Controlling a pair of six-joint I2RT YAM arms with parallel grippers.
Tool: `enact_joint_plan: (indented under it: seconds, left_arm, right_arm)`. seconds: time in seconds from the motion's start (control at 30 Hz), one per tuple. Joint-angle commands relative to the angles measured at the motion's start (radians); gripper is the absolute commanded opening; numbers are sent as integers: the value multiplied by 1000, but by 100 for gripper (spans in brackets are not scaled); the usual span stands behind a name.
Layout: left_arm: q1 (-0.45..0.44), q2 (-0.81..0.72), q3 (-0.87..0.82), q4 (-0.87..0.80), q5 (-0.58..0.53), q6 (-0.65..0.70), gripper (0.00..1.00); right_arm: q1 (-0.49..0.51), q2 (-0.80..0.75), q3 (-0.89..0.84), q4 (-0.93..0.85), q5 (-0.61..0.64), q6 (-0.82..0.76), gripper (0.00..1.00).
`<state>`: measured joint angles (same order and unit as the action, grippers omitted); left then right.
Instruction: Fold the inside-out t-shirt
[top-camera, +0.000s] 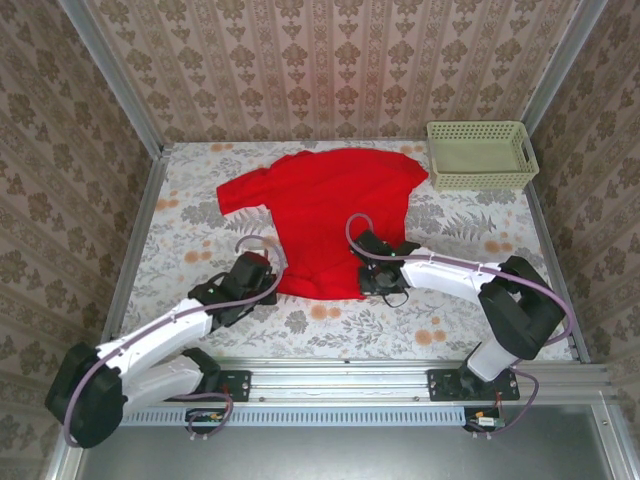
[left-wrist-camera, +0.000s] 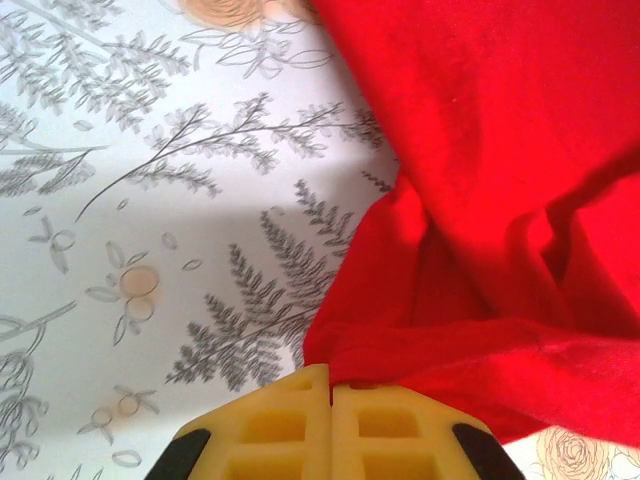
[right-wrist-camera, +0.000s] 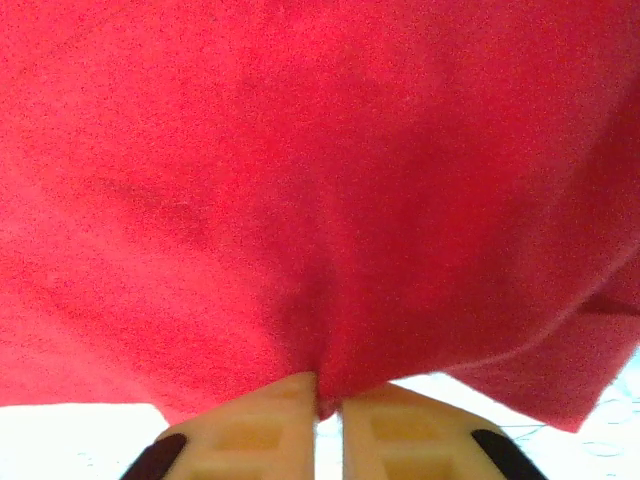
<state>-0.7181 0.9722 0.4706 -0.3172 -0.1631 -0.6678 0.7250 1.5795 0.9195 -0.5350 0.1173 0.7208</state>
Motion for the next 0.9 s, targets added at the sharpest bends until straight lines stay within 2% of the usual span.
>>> enact_joint_plan:
  seconds: [0.0, 0.2, 0.4, 0.53, 0.6, 0.77, 0.87]
  left_arm:
    - [10, -76, -48, -77, -58, -96, 7]
    - [14, -139, -101, -130, -38, -140, 24]
    - [4, -112, 16, -190, -13, 3, 50]
    - [-98, -27, 107, -128, -2, 114, 67]
    - [-155, 43, 150, -101, -9, 151, 73]
    - [-259, 232, 238, -70, -15, 245, 82]
    - [-317, 351, 319, -134, -44, 297, 85]
  right_arm:
    - [8, -57, 17, -103, 88, 2, 9]
    - [11, -88, -8, -82, 61, 12, 10]
    - [13, -99, 5, -73, 56, -2, 14]
    - [13, -119, 7, -82, 67, -7, 14]
    - [13, -126, 10, -82, 56, -8, 13]
    - [12, -150, -7, -85, 66, 5, 15]
    - [13, -178, -24, -86, 79, 5, 21]
